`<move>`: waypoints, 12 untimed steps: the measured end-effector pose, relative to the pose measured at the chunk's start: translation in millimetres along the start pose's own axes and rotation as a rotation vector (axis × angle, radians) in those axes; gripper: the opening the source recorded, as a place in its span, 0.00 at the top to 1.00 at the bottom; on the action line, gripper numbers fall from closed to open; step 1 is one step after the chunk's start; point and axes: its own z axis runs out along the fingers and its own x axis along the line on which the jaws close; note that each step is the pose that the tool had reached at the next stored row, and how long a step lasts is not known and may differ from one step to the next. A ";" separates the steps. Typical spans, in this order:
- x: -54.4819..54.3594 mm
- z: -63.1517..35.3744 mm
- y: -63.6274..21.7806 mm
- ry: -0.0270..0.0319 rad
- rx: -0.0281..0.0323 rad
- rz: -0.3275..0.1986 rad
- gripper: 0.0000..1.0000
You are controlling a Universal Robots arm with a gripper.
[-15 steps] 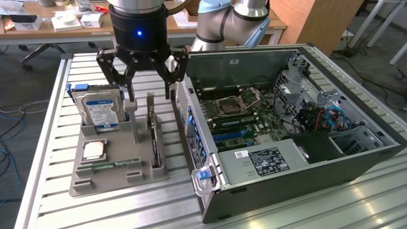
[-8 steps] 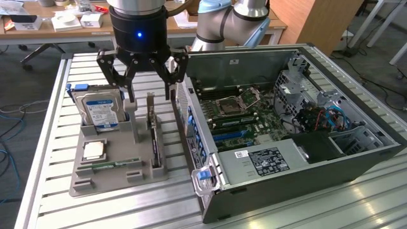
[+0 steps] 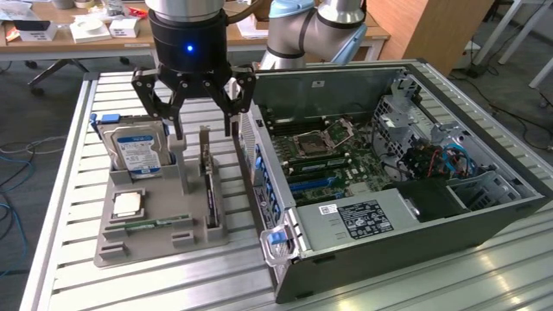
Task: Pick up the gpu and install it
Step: 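Pick up the gpu and move the gpu toward the slot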
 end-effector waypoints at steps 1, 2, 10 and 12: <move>0.0 0.1 0.0 0.0000 0.0000 0.000 0.29; 0.0 0.2 0.0 0.0000 0.0001 0.000 0.29; 0.2 6.2 -0.2 0.0000 0.0000 0.000 0.29; 0.2 7.8 -0.3 0.0000 0.0000 0.000 0.29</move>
